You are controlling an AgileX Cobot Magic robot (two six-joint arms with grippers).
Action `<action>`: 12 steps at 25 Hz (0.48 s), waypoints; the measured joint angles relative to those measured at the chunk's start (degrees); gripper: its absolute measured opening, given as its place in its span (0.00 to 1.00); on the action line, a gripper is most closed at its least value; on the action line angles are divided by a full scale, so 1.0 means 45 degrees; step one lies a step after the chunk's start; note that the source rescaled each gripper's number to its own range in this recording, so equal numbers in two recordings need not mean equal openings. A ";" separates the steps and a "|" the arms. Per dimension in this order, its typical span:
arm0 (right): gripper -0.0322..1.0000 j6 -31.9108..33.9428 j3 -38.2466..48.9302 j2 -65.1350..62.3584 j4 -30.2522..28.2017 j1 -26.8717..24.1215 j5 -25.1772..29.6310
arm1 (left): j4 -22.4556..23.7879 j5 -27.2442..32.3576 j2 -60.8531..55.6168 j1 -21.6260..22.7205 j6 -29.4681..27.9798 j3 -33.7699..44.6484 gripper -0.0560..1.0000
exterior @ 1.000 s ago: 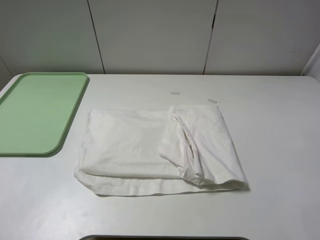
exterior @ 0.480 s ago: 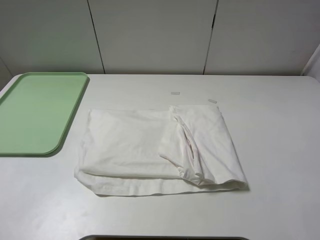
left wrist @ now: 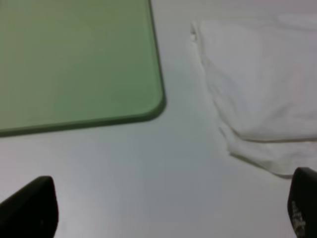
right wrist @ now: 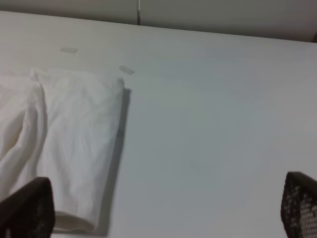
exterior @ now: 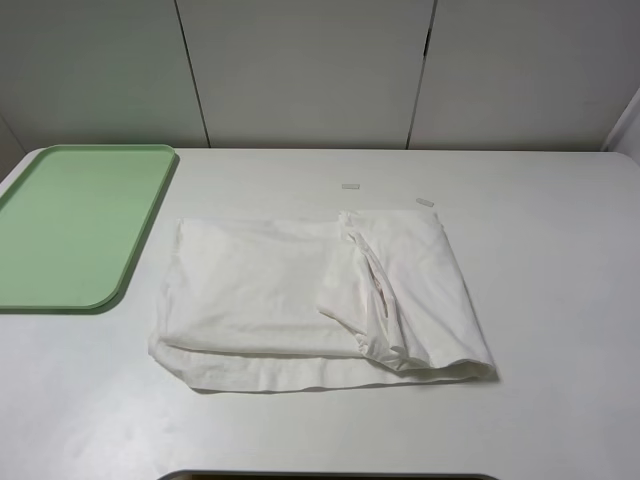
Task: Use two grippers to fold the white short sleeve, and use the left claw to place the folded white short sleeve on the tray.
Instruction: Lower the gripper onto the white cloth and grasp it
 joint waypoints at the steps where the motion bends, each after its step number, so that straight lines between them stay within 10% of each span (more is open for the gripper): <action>1: 1.00 0.0000 0.0000 0.0000 0.0000 0.0000 0.0000 | -0.0147 0.0000 0.0000 0.0000 -0.0018 0.0000 0.93; 7: 1.00 0.0000 0.0000 0.0000 0.0000 0.0000 0.0000 | -0.1096 -0.0154 0.1750 0.0000 -0.0728 -0.0012 0.91; 12: 1.00 0.0000 0.0000 0.0000 0.0000 0.0000 0.0000 | -0.4469 -0.3989 0.6196 0.0000 0.0261 -0.0082 0.91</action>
